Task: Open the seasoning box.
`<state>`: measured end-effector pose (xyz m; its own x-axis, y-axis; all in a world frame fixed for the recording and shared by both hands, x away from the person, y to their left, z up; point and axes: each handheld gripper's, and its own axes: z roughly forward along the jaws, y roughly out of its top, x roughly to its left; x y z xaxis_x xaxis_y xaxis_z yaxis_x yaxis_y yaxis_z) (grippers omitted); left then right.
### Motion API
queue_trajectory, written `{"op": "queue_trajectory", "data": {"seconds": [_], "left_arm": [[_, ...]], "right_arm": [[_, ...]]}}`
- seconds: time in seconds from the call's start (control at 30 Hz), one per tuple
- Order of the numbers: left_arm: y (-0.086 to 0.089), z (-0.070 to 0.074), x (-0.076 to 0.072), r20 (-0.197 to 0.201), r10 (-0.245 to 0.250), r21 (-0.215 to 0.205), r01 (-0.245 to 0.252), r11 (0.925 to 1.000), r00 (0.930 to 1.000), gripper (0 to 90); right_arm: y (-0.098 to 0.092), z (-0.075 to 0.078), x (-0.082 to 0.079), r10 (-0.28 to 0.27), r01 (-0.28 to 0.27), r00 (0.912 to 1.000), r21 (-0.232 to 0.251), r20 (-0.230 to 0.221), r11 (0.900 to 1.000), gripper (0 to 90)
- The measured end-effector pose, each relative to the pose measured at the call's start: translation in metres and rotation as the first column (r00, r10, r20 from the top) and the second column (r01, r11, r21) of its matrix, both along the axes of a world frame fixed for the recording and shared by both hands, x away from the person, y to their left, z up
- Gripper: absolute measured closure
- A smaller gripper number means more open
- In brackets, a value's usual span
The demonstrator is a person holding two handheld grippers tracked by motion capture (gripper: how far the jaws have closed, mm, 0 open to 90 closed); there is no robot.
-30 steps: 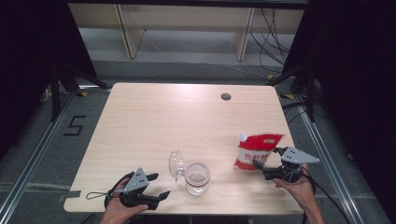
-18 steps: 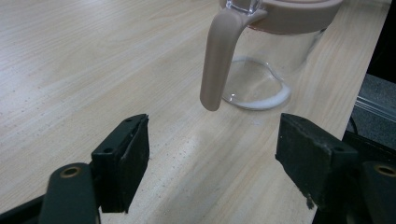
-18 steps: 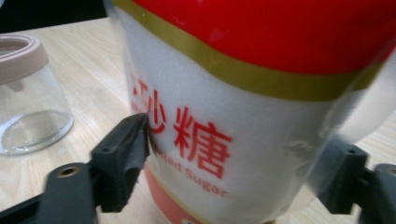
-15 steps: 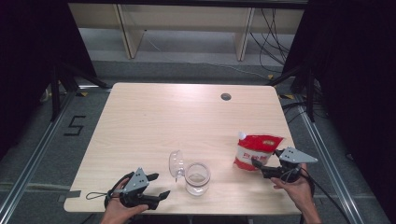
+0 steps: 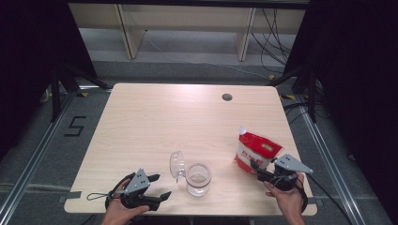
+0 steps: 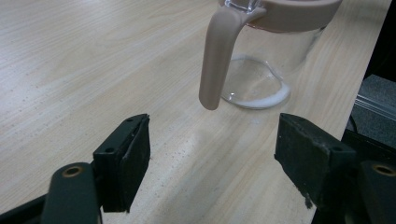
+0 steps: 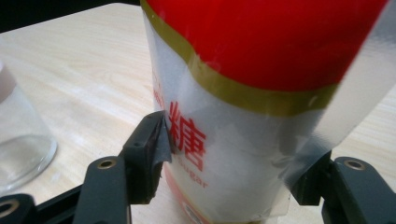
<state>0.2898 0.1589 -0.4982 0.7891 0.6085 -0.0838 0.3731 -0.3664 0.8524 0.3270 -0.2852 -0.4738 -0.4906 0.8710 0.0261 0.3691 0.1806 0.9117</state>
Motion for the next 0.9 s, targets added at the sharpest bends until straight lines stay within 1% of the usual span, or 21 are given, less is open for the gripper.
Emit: {"op": "queue_trajectory", "data": {"seconds": [0.03, 0.07, 0.13, 0.17, 0.27, 0.3, 0.37, 0.43, 0.47, 0.5, 0.53, 0.57, 0.6, 0.63, 0.67, 0.7, 0.77, 0.8, 0.83, 0.87, 0.9], "left_arm": [[0.0, 0.0, 0.0, 0.002, 0.0, 0.009, 0.0, 1.0, 1.0, 26.3], [0.0, 0.0, 0.0, -0.001, 0.0, 0.003, 0.0, 1.0, 1.0, 26.3], [0.0, 0.0, 0.0, -0.004, 0.0, 0.003, 0.0, 1.0, 1.0, 26.5], [0.0, 0.0, 0.0, -0.005, 0.0, 0.008, 0.0, 1.0, 1.0, 26.6], [0.0, 0.0, 0.0, -0.001, -0.011, 0.009, 0.011, 0.9999, 0.9999, 26.5], [0.0, 0.0, 0.0, -0.003, -0.009, 0.007, 0.009, 0.9999, 1.0, 26.6], [-0.001, 0.0, 0.0, -0.003, -0.009, 0.007, 0.009, 0.9999, 1.0, 26.6], [0.0, 0.0, 0.0, -0.003, -0.009, 0.008, 0.009, 0.9999, 1.0, 26.6], [0.0, 0.0, 0.0, -0.003, -0.009, 0.008, 0.009, 0.9999, 1.0, 26.6], [-0.001, 0.0, -0.001, -0.003, -0.002, -0.002, 0.002, 1.0, 1.0, 26.6], [-0.001, 0.0, -0.001, -0.006, -0.005, -0.003, 0.005, 1.0, 1.0, 26.6], [-0.001, 0.0, -0.001, -0.005, -0.003, -0.005, 0.003, 1.0, 1.0, 26.6], [0.0, 0.001, 0.0, -0.003, -0.002, -0.002, 0.002, 1.0, 1.0, 26.5], [0.0, 0.001, 0.0, -0.003, -0.002, -0.002, 0.002, 1.0, 1.0, 26.5], [-0.001, 0.001, -0.001, -0.004, 0.001, -0.008, -0.001, 1.0, 1.0, 26.5], [-0.001, 0.001, -0.001, -0.004, 0.001, -0.008, -0.001, 1.0, 1.0, 26.5], [-0.001, 0.001, 0.0, -0.01, -0.003, -0.009, 0.003, 1.0, 0.9999, 26.4], [-0.001, 0.0, 0.0, -0.002, -0.004, -0.006, 0.004, 1.0, 1.0, 26.4], [-0.001, 0.0, 0.0, -0.005, -0.005, -0.006, 0.005, 1.0, 1.0, 26.4], [-0.001, 0.0, 0.0, -0.005, -0.003, -0.008, 0.003, 1.0, 1.0, 26.4], [0.0, 0.001, 0.0, -0.006, -0.009, -0.003, 0.009, 1.0, 0.9999, 26.4]], "right_arm": [[0.003, 0.0, -0.002, -0.021, 0.021, 0.9997, 0.012, -0.011, 1.0, 41.1], [0.004, 0.0, -0.003, -0.027, 0.027, 0.9995, -0.016, 0.016, 1.0, 41.5], [0.006, 0.0, -0.005, -0.041, 0.041, 0.9991, -0.009, 0.011, 0.999, 41.6], [0.008, 0.0, -0.007, -0.069, 0.069, 0.9976, 0.006, 0.005, 0.998, 41.7], [0.011, -0.001, -0.009, -0.084, 0.084, 0.9964, 0.013, 0.0, 0.996, 42.1], [0.013, -0.001, -0.012, -0.09, 0.09, 0.9958, 0.05, -0.016, 0.995, 42.3], [0.014, 0.001, -0.014, -0.104, 0.105, 0.9943, 0.04, -0.024, 0.994, 42.7], [0.015, 0.0, -0.016, -0.111, 0.113, 0.9934, 0.058, -0.028, 0.992, 42.7], [0.012, -0.002, -0.013, -0.078, 0.078, 0.9969, 0.047, 0.008, 0.996, 42.7], [0.012, -0.002, -0.013, -0.078, 0.078, 0.9969, 0.047, 0.008, 0.996, 42.7], [0.007, -0.003, -0.012, -0.047, 0.045, 0.9987, 0.048, 0.021, 0.998, 40.1], [0.007, -0.003, -0.012, -0.047, 0.045, 0.9987, 0.048, 0.021, 0.998, 40.1], [0.003, -0.007, -0.007, 0.037, -0.04, 0.9987, 0.083, 0.036, 0.996, 33.1], [0.003, -0.007, -0.007, 0.037, -0.04, 0.9987, 0.083, 0.036, 0.996, 33.1], [-0.003, -0.01, -0.003, 0.09, -0.093, 0.9935, 0.044, 0.069, 0.995, 34.9], [-0.005, -0.013, 0.001, 0.119, -0.126, 0.986, 0.054, 0.117, 0.991, 35.4], [-0.008, -0.013, 0.005, 0.14, -0.151, 0.9831, 0.088, 0.118, 0.985, 38.2], [-0.008, -0.013, 0.005, 0.14, -0.151, 0.9831, 0.088, 0.118, 0.985, 38.2], [-0.007, -0.013, 0.005, 0.13, -0.142, 0.986, 0.113, 0.104, 0.983, 38.0], [-0.009, -0.013, 0.007, 0.145, -0.156, 0.9837, 0.098, 0.106, 0.983, 37.7], [-0.007, -0.014, 0.007, 0.147, -0.159, 0.9827, 0.108, 0.113, 0.981, 37.1]]}}
